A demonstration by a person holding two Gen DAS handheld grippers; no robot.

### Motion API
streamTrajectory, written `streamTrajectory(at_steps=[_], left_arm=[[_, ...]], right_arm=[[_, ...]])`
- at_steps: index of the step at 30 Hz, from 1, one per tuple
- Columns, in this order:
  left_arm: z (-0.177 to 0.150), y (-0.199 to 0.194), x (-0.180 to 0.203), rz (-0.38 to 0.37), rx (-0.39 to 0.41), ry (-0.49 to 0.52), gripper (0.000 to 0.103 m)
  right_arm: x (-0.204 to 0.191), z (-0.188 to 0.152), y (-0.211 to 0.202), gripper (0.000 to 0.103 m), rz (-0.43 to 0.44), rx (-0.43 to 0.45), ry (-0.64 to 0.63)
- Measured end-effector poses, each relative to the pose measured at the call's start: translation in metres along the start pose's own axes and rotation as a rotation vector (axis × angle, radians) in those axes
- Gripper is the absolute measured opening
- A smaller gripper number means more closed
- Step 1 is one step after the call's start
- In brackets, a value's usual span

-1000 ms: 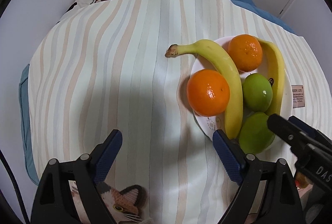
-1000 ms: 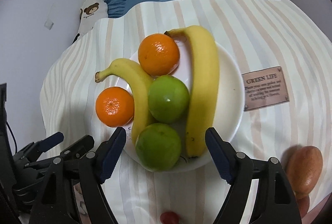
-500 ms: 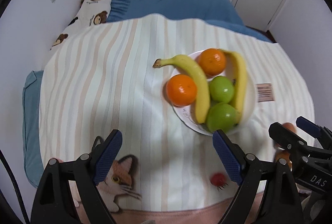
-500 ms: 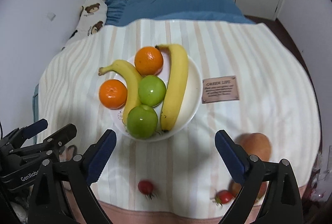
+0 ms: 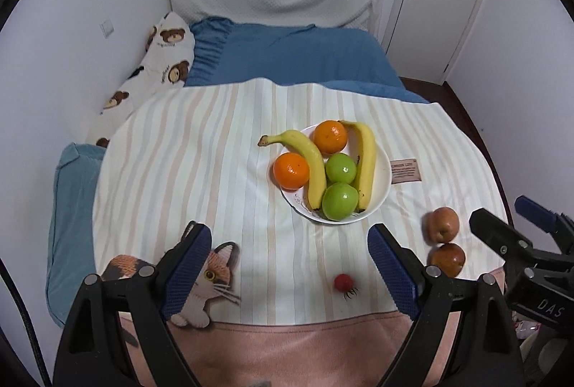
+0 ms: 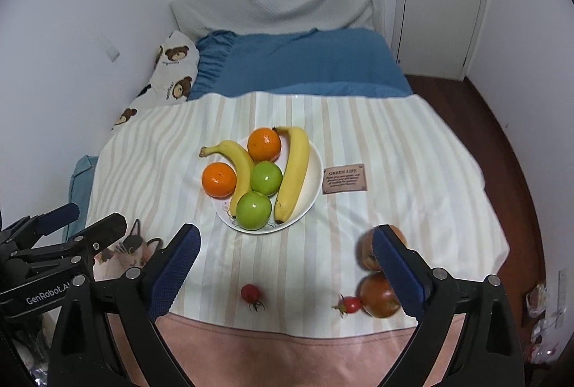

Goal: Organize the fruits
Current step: 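Raise both open tools away from the plate, then grasp a red apple with the left tool while the right tool grasps the other red apple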

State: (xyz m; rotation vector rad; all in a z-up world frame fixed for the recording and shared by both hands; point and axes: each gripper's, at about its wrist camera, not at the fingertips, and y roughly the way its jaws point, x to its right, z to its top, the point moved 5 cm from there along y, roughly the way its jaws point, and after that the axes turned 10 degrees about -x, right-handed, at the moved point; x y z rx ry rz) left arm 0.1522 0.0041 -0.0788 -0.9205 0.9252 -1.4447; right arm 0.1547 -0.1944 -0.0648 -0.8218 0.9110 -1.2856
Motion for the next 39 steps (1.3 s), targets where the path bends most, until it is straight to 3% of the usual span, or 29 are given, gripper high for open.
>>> streamTrajectory(at_steps=[10,15,21,27,30,34,39], left_arm=[[-0.023,-0.041,0.004,-0.026,0.044,-0.008,0.089],[-0.024,-0.037,0.016,-0.026,0.023,0.017,0.089],[-0.007,0.012,0.05,0.064,-0.046,0.134,0.089],[0.015,0.077,0.085,0.112,-0.151,0.211,0.089],[0.026,0.108,0.109,0.095,-0.22,0.248,0.089],[0.039,0.141,0.146,-0.001,-0.323,0.284,0.089],[0.049,0.178,0.204,-0.148,-0.473,0.335,0.089]], right_arm=[[-0.008,-0.027,-0.056,0.099,0.046,0.045,-0.002],[0.013,-0.038,-0.059,0.101,0.076,0.031,0.075],[0.081,-0.056,-0.005,0.101,0.048,-0.073,0.247],[0.141,-0.08,0.099,0.101,0.062,-0.233,0.402],[0.155,-0.089,0.138,0.098,0.094,-0.277,0.45],[0.162,-0.095,0.18,0.076,0.093,-0.325,0.456],[0.173,-0.1,0.181,0.071,0.105,-0.293,0.441]])
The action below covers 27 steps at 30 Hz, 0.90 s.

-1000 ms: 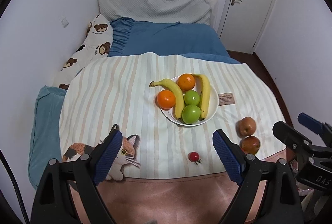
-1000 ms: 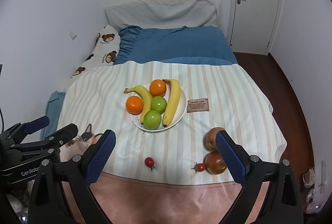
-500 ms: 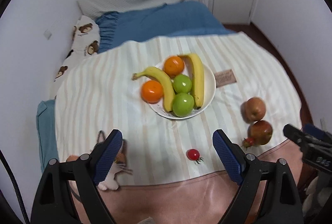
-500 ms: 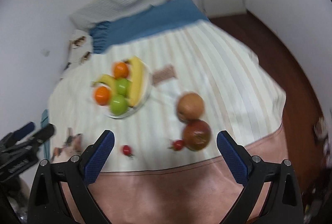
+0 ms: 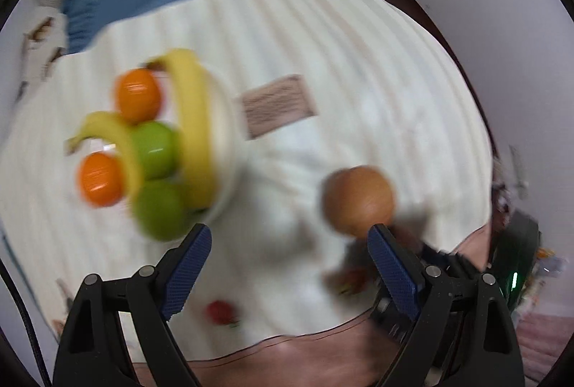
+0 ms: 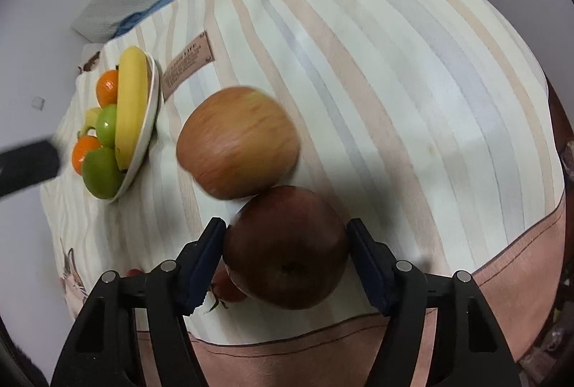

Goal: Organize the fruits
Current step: 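Grasp a red apple with the left tool while the right tool grasps the other red apple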

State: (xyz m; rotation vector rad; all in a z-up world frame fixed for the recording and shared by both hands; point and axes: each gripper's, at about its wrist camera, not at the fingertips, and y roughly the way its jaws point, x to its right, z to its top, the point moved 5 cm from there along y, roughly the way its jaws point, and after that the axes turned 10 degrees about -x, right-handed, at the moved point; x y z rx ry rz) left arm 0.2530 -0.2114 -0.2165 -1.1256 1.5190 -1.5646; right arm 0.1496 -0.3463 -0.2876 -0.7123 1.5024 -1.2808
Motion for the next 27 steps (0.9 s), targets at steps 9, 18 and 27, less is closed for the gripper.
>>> streamTrajectory(at_steps=[9,18,27], left_arm=[[0.025,0.081,0.062,-0.001,-0.232,0.183,0.089],[0.015,0.101,0.061,-0.033,-0.186,0.137,0.062],[0.018,0.117,0.087,0.055,-0.151,0.197,0.061]], right_arm=[[0.06,-0.016,-0.028,0.071,-0.033,-0.006,0.07],[0.069,-0.013,-0.02,0.071,-0.025,-0.029,0.081],[0.061,-0.001,0.002,0.072,-0.035,-0.076,0.073]])
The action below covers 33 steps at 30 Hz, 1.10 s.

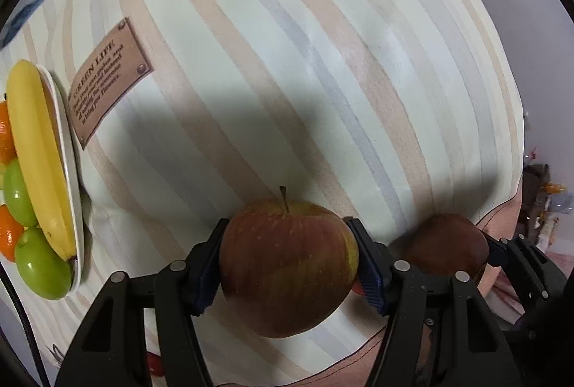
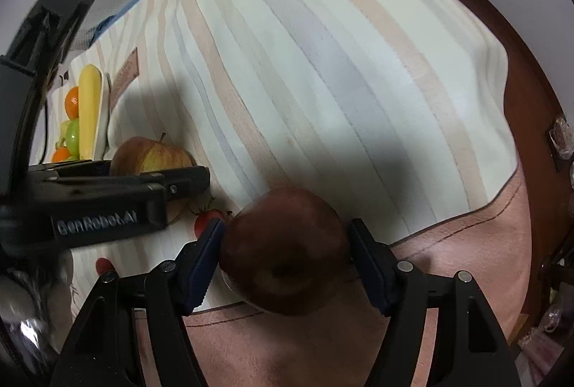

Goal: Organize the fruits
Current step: 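Carry both red apples onto the white plate and open the left tool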

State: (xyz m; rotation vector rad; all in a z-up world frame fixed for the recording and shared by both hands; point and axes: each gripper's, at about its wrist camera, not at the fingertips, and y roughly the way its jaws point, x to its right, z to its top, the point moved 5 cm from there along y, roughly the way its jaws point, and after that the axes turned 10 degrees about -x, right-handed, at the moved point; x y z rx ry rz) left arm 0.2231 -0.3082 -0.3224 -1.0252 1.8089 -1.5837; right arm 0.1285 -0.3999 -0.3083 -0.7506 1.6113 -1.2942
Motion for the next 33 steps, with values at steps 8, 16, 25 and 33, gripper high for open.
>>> streamTrajectory(at_steps=[8,16,25,33], left_arm=[[-0.015,-0.029,0.002,0.027,0.112,-0.055,0.06],[-0.032,-0.087,-0.024,-0.03,0.22,-0.111,0.06],[-0.056,-0.153,-0.102,-0.096,0.314,-0.246,0.06],[-0.054,-0.151,-0.237,-0.085,0.284,-0.442,0.06]], right_arm=[[-0.009,0.0,-0.015,0.072,-0.031,0.051,-0.044],[-0.031,0.017,-0.046,0.072,0.017,0.105,-0.084],[-0.109,0.05,-0.079,0.072,0.092,0.151,-0.237],[-0.218,0.096,-0.05,0.072,0.144,0.12,-0.381]])
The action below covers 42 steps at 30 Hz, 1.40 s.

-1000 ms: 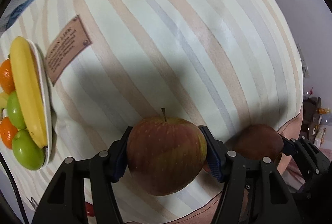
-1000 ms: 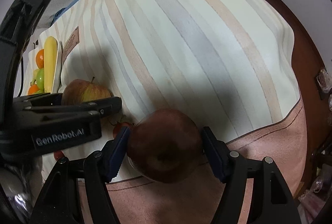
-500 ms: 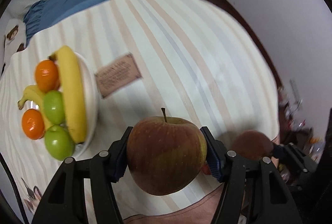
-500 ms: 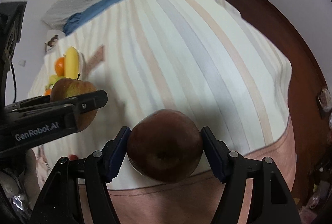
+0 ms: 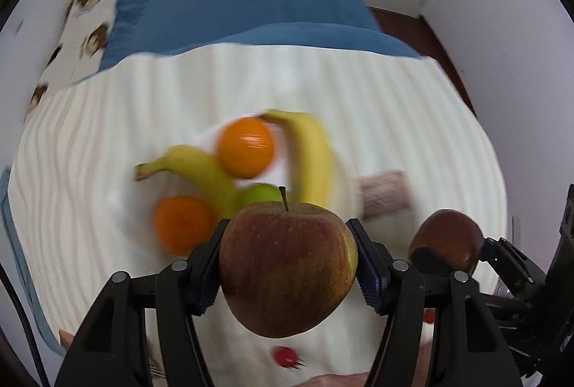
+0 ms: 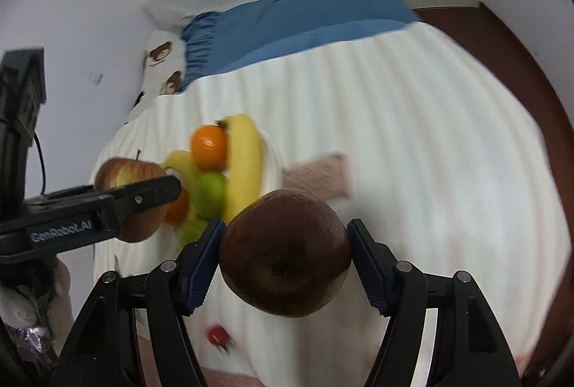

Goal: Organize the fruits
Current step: 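Carry both red apples onto the white plate and open the left tool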

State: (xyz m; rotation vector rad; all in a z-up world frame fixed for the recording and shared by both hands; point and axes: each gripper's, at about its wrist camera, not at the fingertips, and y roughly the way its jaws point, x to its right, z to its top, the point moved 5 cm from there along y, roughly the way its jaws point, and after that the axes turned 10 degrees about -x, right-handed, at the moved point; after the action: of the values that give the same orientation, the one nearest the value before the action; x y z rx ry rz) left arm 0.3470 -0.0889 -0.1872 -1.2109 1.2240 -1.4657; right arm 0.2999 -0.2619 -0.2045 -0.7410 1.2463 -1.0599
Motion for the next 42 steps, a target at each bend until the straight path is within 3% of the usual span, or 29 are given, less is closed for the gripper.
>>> streamTrajectory(at_steps=[5,9,20,42], left_arm=[[0.024,0.022,-0.051,-0.025,-0.059,-0.083,0.06],[0.039,0.046,-0.063,-0.038,-0.113,-0.092,0.061],[0.043,0.09,-0.047,0.011,-0.182,-0.045,0.061],[0.036,0.085,-0.033,0.078,-0.157,-0.06,0.062]], right_arm=[[-0.028,0.031,0.042,0.072,-0.018,-0.061,-0.075],[-0.033,0.037,0.073,0.072,-0.051,-0.104,-0.095],[-0.033,0.034,0.097,0.072,-0.062,-0.128,-0.113],[-0.038,0.018,0.104,0.073,-0.098,-0.142,-0.12]])
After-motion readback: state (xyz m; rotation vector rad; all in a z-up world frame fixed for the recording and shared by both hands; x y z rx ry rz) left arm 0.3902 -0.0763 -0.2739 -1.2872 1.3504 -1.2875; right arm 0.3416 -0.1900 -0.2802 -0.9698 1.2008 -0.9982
